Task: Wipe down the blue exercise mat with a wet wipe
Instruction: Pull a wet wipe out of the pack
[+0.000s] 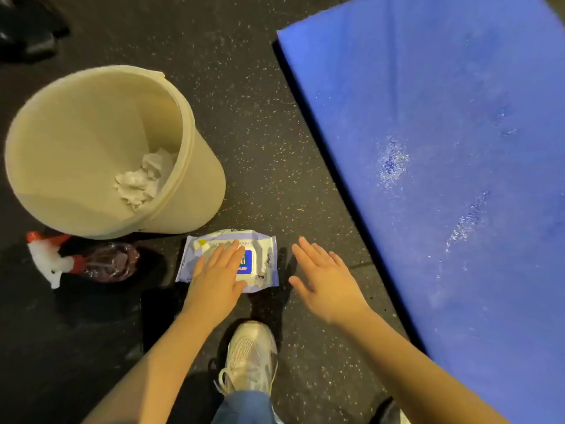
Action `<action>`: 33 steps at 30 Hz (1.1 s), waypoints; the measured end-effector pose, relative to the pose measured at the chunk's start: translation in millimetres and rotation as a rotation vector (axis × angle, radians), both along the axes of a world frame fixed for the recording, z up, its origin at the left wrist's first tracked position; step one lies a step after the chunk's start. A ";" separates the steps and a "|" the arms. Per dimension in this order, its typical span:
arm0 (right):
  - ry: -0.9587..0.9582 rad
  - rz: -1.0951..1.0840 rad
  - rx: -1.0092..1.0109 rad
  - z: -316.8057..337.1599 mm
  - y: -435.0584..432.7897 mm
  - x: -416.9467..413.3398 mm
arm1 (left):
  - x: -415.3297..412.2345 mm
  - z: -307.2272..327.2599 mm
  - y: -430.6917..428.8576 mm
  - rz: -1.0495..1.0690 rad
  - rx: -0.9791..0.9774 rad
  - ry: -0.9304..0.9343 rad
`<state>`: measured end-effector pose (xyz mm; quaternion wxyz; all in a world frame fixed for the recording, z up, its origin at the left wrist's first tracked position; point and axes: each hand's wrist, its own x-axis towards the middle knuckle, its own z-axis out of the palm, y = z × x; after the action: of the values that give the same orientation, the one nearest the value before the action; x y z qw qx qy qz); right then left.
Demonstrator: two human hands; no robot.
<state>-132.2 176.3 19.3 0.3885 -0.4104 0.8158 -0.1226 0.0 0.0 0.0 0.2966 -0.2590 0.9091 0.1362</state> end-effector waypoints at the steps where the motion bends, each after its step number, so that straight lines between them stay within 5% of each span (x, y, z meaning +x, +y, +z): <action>1: 0.005 0.046 0.002 -7.3 -6.7 1.5 | 0.8 -5.9 -2.7 -0.027 -0.026 -0.016; 14: 0.043 0.334 -0.032 -74.4 -54.5 3.1 | 14.3 -64.2 -42.3 -0.407 -0.112 0.145; 21: 0.130 0.377 0.031 -67.9 -67.9 4.4 | 14.0 -50.1 -39.0 -0.370 -0.125 0.140; 26: 0.123 0.244 0.083 -55.9 -65.1 25.1 | 16.6 -50.9 -29.9 -0.258 -0.093 0.084; 33: 0.157 0.034 -0.026 -73.1 -65.5 49.7 | 18.2 -54.9 -36.9 -0.362 -0.120 0.306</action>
<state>-82.5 110.8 -53.8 0.3202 -0.4377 0.8349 -0.0940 18.2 -36.9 -54.9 0.1592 -0.0854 0.9815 0.0642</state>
